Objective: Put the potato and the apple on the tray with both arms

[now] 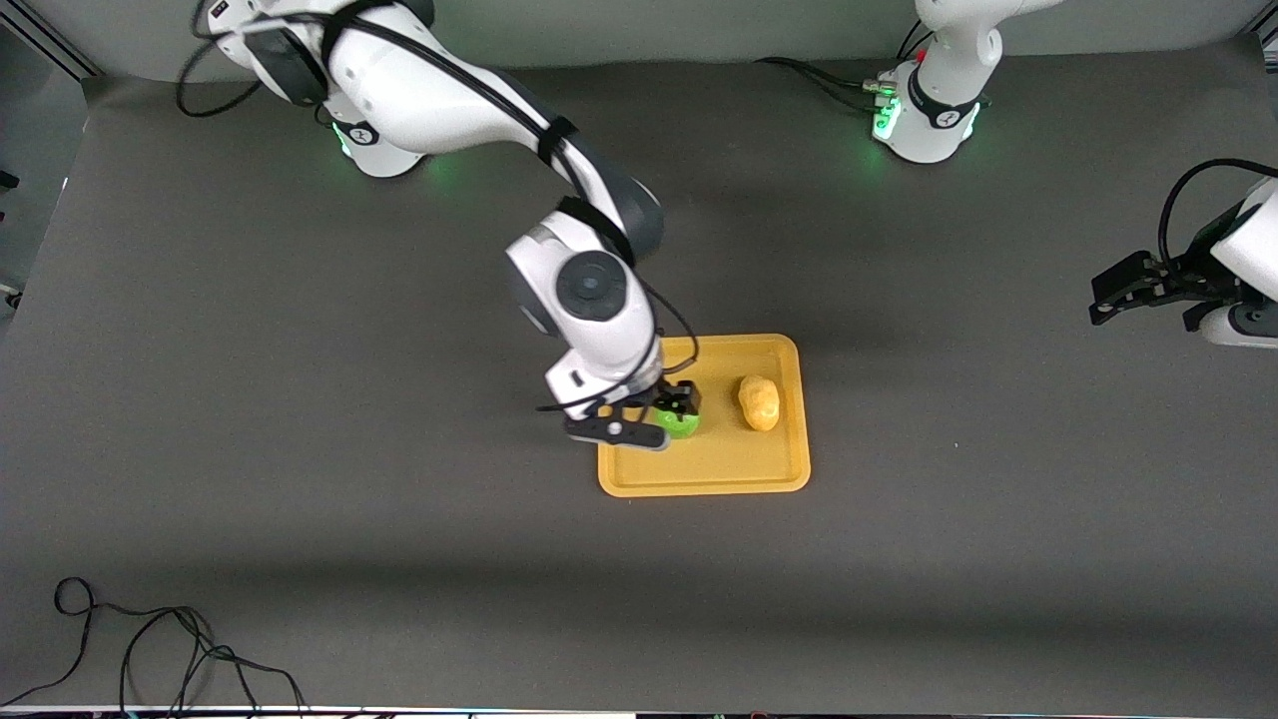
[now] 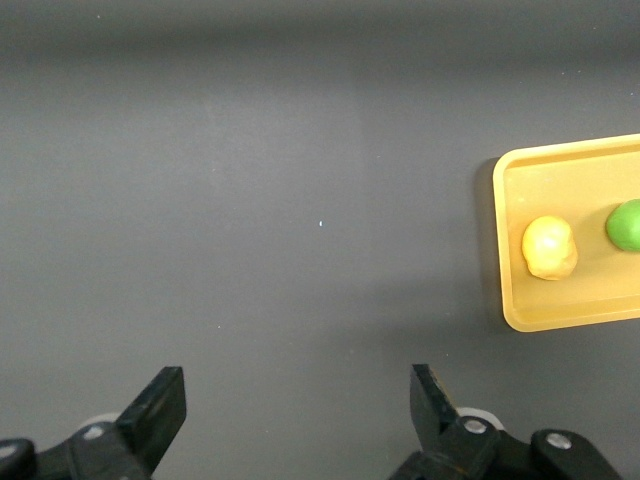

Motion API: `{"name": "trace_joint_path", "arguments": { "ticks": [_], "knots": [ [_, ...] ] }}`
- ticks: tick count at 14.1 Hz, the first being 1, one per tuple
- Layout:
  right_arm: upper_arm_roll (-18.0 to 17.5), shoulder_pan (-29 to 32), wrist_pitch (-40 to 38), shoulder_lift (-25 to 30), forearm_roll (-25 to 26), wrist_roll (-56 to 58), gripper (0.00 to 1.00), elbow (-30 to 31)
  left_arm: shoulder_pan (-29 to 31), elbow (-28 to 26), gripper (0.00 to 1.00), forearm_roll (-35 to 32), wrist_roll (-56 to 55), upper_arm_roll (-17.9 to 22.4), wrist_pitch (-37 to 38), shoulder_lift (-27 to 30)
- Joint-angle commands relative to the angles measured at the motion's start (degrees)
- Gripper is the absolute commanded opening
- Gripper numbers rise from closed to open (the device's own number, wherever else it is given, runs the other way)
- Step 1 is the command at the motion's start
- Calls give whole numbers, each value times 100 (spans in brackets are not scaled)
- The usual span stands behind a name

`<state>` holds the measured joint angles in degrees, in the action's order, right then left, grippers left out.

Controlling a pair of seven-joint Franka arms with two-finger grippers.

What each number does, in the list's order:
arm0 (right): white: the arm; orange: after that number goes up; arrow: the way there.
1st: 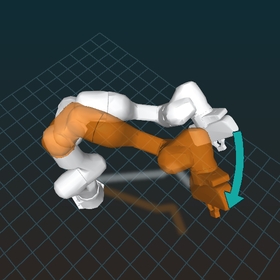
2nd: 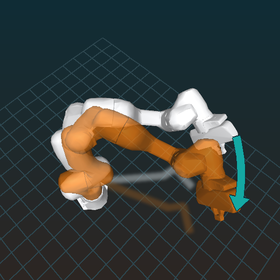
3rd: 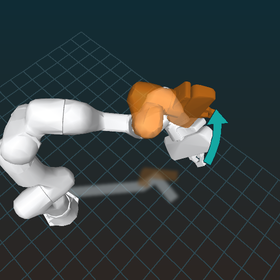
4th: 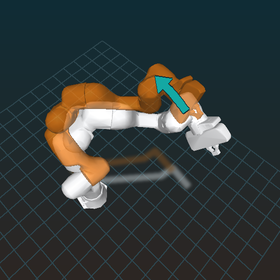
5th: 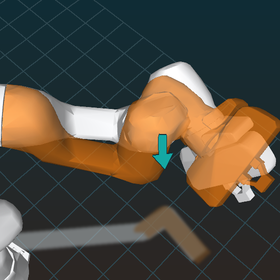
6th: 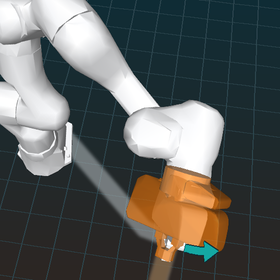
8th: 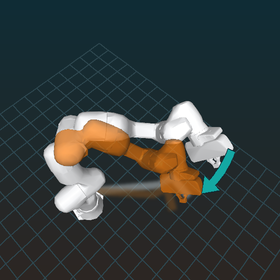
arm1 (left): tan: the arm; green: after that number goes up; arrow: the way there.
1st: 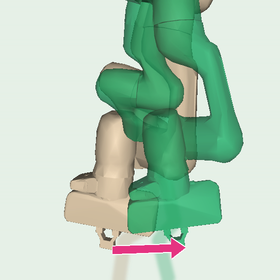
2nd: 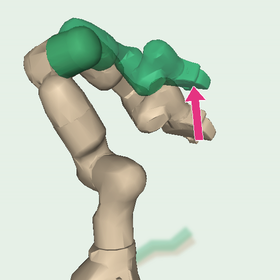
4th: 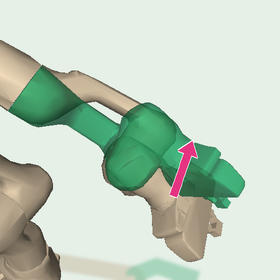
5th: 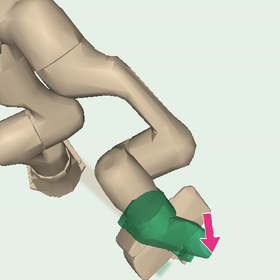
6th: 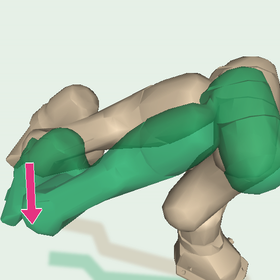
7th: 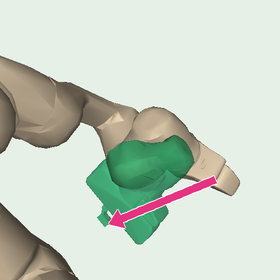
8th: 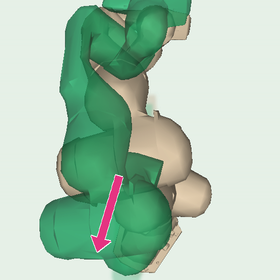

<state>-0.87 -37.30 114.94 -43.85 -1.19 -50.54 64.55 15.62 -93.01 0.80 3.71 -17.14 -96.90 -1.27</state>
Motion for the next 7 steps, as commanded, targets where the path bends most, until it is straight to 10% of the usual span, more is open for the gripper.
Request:
{"name": "trace_joint_path", "arguments": {
  "ticks": [1, 7],
  "knots": [
    [-10, 476, -235, 1376, -275, 674, 100, 1303, -42, 11, 100, 70, -20, -17, 58, 127],
    [736, 1155, -734, 3249, -294, 2407, 100, 3045, -33, 46, 100, 70, -46, -44, 75, 119]
  ]
}}
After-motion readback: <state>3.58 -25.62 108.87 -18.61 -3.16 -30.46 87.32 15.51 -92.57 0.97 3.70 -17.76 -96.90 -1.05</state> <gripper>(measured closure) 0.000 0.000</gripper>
